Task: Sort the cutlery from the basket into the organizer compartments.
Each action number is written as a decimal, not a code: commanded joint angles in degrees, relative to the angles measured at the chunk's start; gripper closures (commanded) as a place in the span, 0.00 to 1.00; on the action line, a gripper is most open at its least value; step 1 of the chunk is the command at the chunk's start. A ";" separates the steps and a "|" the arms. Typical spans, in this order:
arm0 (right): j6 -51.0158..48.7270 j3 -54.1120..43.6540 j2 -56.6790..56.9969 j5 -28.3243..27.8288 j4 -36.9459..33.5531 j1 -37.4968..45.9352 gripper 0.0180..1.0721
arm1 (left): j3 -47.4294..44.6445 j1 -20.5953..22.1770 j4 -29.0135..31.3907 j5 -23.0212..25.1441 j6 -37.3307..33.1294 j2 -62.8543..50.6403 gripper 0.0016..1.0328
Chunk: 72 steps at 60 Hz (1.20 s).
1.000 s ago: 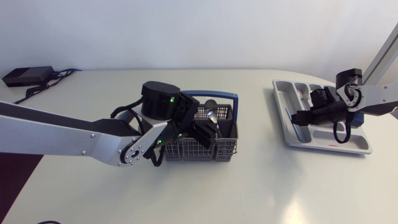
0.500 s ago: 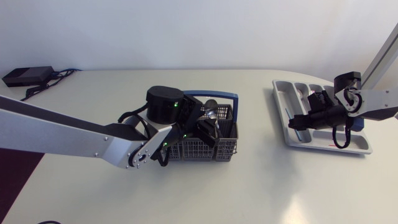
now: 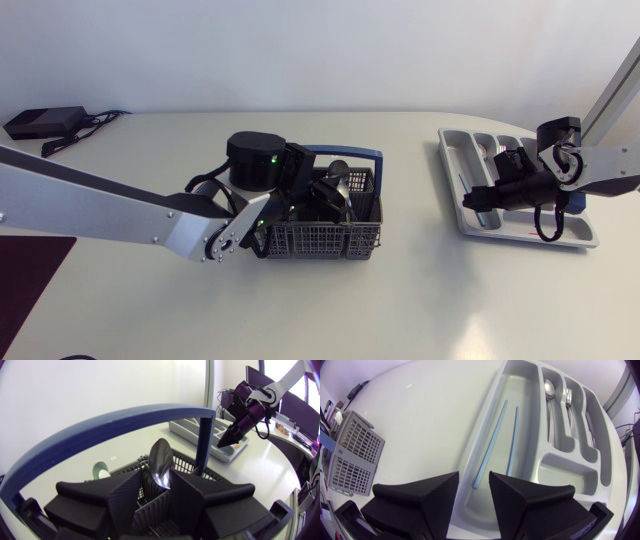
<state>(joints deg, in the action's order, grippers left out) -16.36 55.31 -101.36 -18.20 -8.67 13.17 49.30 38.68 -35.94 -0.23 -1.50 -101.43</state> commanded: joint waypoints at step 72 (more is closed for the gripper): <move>-1.57 -5.48 5.12 -0.17 1.90 -2.18 0.56 | -7.11 6.59 -4.49 5.85 -6.41 9.67 0.95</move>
<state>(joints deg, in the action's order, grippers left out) -17.19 51.62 -97.47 -18.17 -7.40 11.57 43.09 44.36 -38.70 5.50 -7.29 -94.17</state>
